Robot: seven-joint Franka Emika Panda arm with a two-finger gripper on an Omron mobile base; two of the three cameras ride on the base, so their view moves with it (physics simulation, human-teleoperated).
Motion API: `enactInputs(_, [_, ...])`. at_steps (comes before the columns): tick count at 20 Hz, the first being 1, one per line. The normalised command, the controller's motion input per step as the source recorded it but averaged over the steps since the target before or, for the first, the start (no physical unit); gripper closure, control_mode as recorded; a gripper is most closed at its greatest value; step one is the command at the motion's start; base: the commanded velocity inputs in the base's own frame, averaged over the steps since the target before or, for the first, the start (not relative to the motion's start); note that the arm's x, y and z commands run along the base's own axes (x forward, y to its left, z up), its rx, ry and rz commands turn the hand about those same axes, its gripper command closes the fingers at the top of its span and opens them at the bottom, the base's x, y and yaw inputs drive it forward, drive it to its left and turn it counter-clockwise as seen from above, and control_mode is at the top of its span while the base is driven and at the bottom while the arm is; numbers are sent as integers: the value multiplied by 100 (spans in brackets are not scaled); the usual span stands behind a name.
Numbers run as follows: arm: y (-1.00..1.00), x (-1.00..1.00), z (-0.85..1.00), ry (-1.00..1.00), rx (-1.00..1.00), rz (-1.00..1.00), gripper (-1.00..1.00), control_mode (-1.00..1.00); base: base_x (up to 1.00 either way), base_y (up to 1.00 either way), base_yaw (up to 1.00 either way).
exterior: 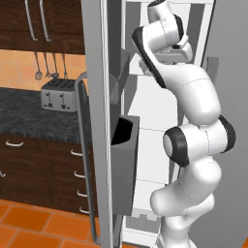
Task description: Take the meat container that has the fish and place it on the second highest rack of the freezer. Then take the vegetable container that has the lemon and sweet potato and place it on the highest rack of the freezer.
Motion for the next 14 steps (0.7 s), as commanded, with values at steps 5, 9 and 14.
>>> enactInputs(5, [-61, 73, -51, -14, -4, 4, -100, -100, 0, 0, 0])
enactInputs(9, [-46, 78, -51, -6, -7, 0, -100, -100, 0, 0, 0])
enactInputs(14, [-43, 67, -34, -2, -6, 0, -100, -100, 0, 0, 0])
